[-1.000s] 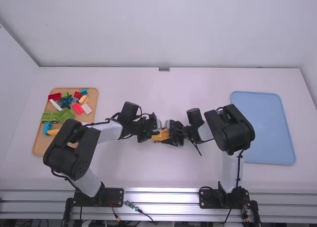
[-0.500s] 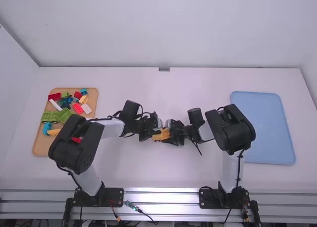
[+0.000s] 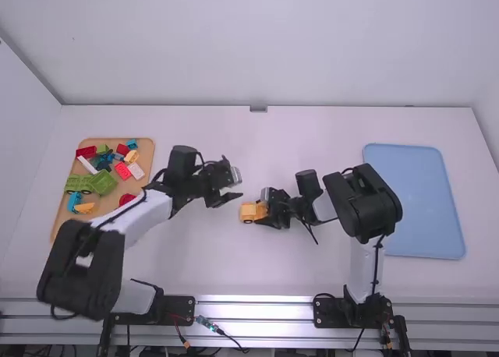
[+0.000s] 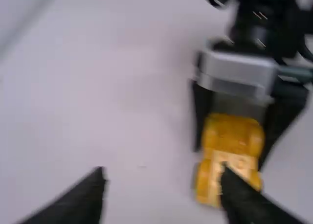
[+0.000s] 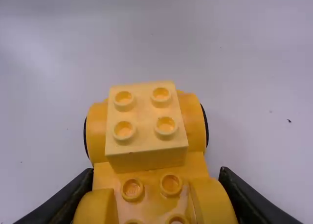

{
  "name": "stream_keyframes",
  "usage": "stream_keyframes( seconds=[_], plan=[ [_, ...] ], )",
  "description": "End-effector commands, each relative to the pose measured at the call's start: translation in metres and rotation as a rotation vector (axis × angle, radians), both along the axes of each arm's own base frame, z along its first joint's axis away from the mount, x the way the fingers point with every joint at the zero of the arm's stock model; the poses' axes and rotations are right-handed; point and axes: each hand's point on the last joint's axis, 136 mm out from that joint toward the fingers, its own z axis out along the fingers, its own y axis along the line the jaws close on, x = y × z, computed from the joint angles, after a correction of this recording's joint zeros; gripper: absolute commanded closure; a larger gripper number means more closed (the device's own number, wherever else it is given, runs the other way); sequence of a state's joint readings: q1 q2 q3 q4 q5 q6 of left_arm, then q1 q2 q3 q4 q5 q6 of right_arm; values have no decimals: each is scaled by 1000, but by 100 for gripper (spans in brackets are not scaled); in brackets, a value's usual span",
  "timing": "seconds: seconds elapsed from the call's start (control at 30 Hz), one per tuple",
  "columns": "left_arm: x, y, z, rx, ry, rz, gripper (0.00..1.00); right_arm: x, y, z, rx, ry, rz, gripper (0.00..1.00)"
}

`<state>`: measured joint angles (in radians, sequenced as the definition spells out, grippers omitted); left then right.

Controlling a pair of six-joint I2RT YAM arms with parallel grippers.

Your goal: Assemble lego blocks to make yellow taxi

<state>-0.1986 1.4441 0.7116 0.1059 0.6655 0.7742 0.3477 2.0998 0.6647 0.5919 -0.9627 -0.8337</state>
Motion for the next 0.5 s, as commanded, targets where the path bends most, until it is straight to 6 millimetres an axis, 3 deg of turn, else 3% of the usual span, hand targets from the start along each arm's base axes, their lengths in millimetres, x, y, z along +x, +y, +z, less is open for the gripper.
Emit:
stream_keyframes(
  seconds=[0.0, 0.03, 0.13, 0.17, 0.37, 0.4, 0.47],
  plan=[
    [17, 28, 31, -56, 3, 204, 1, -5, -4, -14, -49, 50, -30, 50],
    [22, 41, 44, -84, -5, 276, 1, -5, -5, -14, -50, 50, -31, 48],
    [23, 54, 57, -119, -7, 335, 1, -4, -5, -15, -54, 50, -34, 42],
    [25, 66, 67, -154, -5, 386, 1, -4, -6, -16, -64, 49, -39, 32],
    [32, 89, 76, -219, 15, 491, 1, -2, -8, -19, -82, 53, -54, 14],
    [34, 94, 77, -231, 20, 509, 1, -2, -9, -19, -85, 52, -58, 3],
    [35, 99, 78, -242, 27, 531, 1, 1, -10, -21, -100, 64, -83, 0]
  ],
)
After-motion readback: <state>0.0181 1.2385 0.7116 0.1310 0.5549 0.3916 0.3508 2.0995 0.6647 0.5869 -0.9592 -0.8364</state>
